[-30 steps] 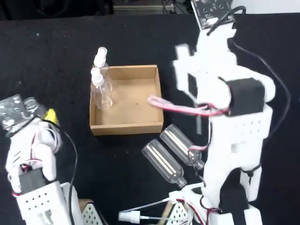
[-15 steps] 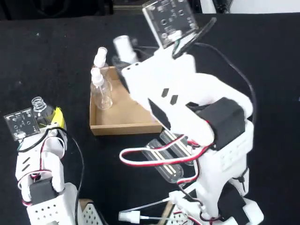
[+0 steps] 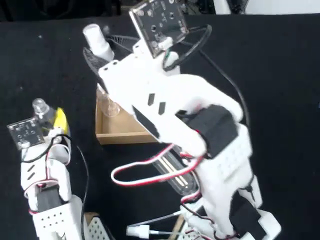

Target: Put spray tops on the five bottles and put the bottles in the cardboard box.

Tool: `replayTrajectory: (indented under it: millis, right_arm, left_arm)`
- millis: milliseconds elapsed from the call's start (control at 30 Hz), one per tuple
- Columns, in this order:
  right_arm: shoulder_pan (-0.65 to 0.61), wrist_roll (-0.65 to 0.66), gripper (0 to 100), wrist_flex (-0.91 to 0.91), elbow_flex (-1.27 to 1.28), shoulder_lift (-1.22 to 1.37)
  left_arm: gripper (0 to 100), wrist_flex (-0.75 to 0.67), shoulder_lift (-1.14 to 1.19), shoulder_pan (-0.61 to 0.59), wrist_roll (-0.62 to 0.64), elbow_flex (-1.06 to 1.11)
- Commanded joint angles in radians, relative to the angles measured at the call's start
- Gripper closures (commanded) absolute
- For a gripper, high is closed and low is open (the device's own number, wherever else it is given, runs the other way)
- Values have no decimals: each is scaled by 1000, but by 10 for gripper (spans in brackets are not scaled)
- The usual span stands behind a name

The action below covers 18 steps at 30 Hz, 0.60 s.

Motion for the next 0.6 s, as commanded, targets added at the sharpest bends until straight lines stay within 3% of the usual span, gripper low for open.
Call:
replayTrajectory:
  millis: [0,567]
  right_arm:
    - [-25,-5,987,-77,24,-45]
    - [-31,-6,987,-77,39,-64]
  left_arm:
    - [953,-115,-15,1,-2,30]
    - [953,-103,-17,-38,6,24]
